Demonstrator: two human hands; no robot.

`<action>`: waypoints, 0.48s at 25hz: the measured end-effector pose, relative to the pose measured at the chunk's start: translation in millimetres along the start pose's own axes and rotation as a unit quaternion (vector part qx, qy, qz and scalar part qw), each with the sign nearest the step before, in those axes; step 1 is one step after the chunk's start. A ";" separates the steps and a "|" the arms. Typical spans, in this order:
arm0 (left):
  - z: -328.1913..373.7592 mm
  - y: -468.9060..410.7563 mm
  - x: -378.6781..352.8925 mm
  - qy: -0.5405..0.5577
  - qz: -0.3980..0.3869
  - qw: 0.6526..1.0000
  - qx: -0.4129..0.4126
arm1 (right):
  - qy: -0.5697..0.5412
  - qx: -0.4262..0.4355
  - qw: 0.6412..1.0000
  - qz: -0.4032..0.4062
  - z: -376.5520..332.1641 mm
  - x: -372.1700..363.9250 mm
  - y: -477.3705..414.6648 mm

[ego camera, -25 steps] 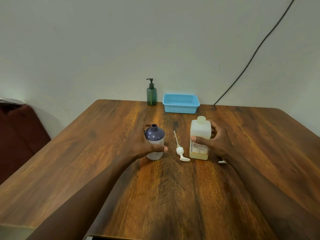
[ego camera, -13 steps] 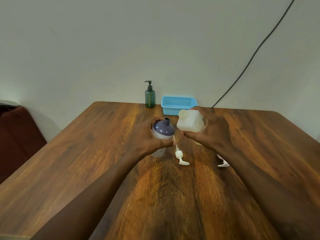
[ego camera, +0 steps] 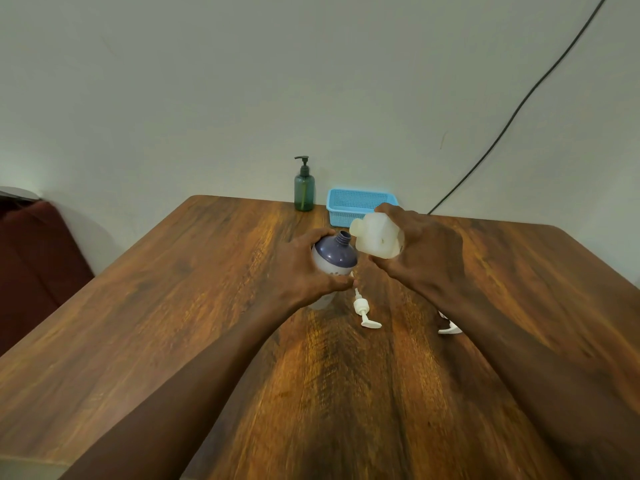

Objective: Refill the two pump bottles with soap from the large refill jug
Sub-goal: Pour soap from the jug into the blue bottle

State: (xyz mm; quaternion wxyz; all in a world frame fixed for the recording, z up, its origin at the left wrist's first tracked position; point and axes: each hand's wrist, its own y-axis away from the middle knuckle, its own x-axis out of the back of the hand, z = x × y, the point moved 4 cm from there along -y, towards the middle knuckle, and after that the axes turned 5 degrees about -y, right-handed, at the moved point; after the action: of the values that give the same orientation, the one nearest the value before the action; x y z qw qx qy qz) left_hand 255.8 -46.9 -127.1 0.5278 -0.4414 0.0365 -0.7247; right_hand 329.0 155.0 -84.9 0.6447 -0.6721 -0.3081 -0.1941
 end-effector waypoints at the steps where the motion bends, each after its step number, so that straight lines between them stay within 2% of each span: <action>1: -0.8 0.4 0.3 0.000 0.002 1.000 0.000 | 0.001 0.007 1.000 0.001 -0.2 -0.4 -0.3; 12: -8.0 0.3 -2.0 -0.023 0.005 1.000 0.000 | 0.035 0.038 0.999 0.000 -0.3 -1.9 -3.0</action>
State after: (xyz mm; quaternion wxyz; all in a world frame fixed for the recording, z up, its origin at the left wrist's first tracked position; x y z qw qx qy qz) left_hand 250.6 -48.7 -133.3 0.5319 -0.4577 0.0262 -0.7120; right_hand 325.7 154.3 -83.9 0.6801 -0.6399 -0.2928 -0.2055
